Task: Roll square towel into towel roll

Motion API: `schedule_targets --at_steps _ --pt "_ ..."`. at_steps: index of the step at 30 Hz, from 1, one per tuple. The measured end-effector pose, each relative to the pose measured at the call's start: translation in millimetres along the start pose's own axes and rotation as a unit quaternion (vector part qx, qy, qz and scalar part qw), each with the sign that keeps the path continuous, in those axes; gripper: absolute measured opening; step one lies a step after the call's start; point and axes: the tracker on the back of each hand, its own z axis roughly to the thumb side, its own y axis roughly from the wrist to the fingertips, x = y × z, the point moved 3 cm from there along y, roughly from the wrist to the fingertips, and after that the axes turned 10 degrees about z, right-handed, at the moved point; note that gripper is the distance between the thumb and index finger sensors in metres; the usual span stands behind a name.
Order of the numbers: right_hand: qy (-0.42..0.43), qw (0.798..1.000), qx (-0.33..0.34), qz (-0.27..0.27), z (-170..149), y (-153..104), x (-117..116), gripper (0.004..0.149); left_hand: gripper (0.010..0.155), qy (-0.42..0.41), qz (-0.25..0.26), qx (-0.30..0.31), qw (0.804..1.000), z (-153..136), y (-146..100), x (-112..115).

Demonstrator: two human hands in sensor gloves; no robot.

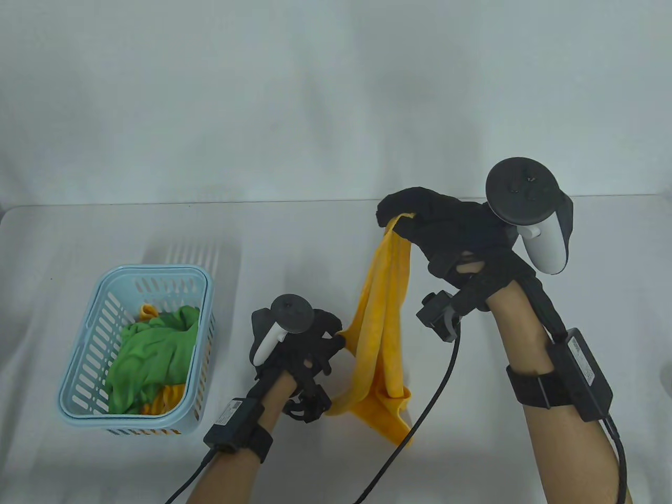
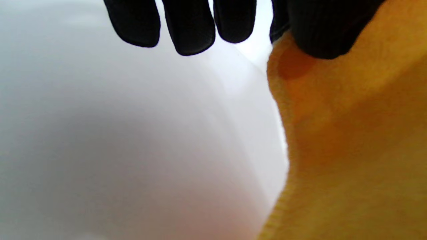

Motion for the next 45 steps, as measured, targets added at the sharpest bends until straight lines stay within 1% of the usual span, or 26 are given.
schedule_targets --at_steps 3,5,6,8,10,12,14,16,17,20,23,27,31,35,42,45 --pt "0.004 1.0 -0.014 -0.019 -8.2 -2.6 7.2 0.037 0.043 -0.023 0.017 -0.005 1.0 -2.1 -3.1 -10.0" --pt "0.008 0.999 -0.025 -0.04 -15.4 -5.7 14.0 0.037 0.043 -0.032 0.043 -0.019 0.998 -2.8 -7.7 -19.6" --pt "0.01 0.998 -0.033 -0.054 -20.7 -7.9 18.7 0.037 0.043 -0.042 0.062 -0.026 0.997 -1.9 -11.1 -25.8" --pt "0.012 0.995 -0.057 -0.083 -33.8 -13.5 29.1 0.038 0.043 -0.049 0.079 -0.023 0.995 3.3 -17.0 -38.5" --pt "0.01 0.992 -0.074 -0.1 -44.5 -18.1 37.1 0.038 0.043 -0.057 0.1 -0.02 0.993 8.7 -22.4 -50.7" --pt "0.003 0.988 -0.098 -0.119 -58.2 -24.1 47.2 0.038 0.043 -0.056 0.123 -0.022 0.991 16.0 -28.1 -69.0" --pt "0.0 0.983 -0.118 -0.139 -71.2 -30.7 56.2 0.038 0.043 -0.05 0.136 -0.026 0.989 21.8 -31.6 -86.3" --pt "0.005 0.979 -0.134 -0.154 -85.1 -38.3 64.3 0.038 0.043 -0.047 0.153 -0.03 0.987 27.2 -36.5 -110.2" --pt "0.007 0.978 -0.138 -0.157 -88.9 -40.8 66.5 0.038 0.043 -0.045 0.156 -0.032 0.986 28.0 -37.7 -116.3" --pt "0.013 0.972 -0.155 -0.179 -107.1 -53.4 77.7 0.038 0.043 -0.033 0.173 -0.036 0.984 28.3 -44.8 -149.5" --pt "0.012 0.966 -0.168 -0.198 -121.9 -63.4 86.5 0.038 0.043 -0.029 0.177 -0.027 0.983 26.7 -50.6 -172.8" --pt "0.007 0.963 -0.18 -0.202 -137.6 -72.8 92.8 0.038 0.043 -0.068 0.173 0.005 0.983 29.6 -59.3 -196.2" --pt "0.01 0.966 -0.179 -0.186 -143.6 -77.8 94.2 0.038 0.043 -0.112 0.166 0.042 0.979 38.1 -67.1 -213.3" --pt "0.028 0.969 -0.162 -0.182 -138.8 -86.7 97.1 0.038 0.042 -0.129 0.175 0.077 0.973 52.4 -80.5 -231.9" --pt "0.047 0.975 -0.119 -0.184 -112.6 -113.5 106.0 0.038 0.043 -0.109 0.213 0.141 0.961 88.6 -118.6 -265.8" --pt "0.058 0.976 -0.093 -0.188 -100.2 -124.2 111.8 0.038 0.044 -0.086 0.236 0.17 0.953 106.1 -135.4 -280.2"
